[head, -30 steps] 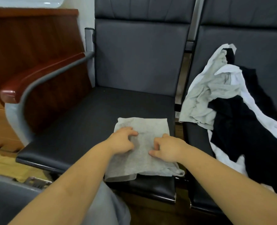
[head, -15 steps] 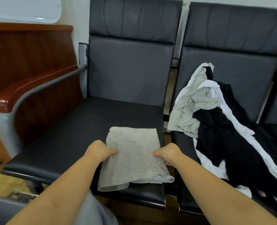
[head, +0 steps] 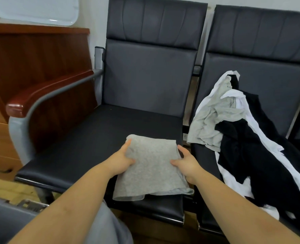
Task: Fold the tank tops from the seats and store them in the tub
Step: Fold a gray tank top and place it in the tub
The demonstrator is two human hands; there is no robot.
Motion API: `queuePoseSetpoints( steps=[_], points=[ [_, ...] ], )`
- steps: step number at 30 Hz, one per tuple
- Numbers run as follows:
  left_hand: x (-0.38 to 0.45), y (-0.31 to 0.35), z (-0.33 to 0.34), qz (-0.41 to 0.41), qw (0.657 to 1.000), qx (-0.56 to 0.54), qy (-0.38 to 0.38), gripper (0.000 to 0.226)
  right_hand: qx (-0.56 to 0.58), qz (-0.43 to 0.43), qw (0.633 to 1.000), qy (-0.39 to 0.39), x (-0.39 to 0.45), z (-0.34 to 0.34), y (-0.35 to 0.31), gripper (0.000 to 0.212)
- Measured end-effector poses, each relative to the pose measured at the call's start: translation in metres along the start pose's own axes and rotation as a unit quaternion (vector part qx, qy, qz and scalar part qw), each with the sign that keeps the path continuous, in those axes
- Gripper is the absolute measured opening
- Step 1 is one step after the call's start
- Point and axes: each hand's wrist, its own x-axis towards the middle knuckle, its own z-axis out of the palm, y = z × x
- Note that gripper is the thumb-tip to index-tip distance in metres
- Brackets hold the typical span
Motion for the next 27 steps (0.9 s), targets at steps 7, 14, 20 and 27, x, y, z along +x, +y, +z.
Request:
queuePoseSetpoints(
  steps=[7,14,20,27],
  points=[
    [0.001,-0.003,-0.002,-0.001,0.999,-0.024,-0.028,0.057,-0.100,-0.015,0.994,-0.047,-0.002,-0.005,-0.005,0.045],
    [-0.001,-0.001,0.007,0.000,1.000,-0.006,-0.021,0.060,-0.126,-0.046,0.990,-0.046,-0.013,-0.013,-0.017,0.050],
    [-0.004,0.004,0.002,0.000,1.000,-0.029,-0.005,0.063,-0.200,-0.098,0.974,-0.040,-0.024,-0.019,-0.044,0.051],
    [-0.021,0.017,-0.032,0.001,0.999,-0.052,-0.004,0.071,-0.272,-0.153,0.950,-0.028,-0.036,-0.011,-0.083,0.053]
  ],
)
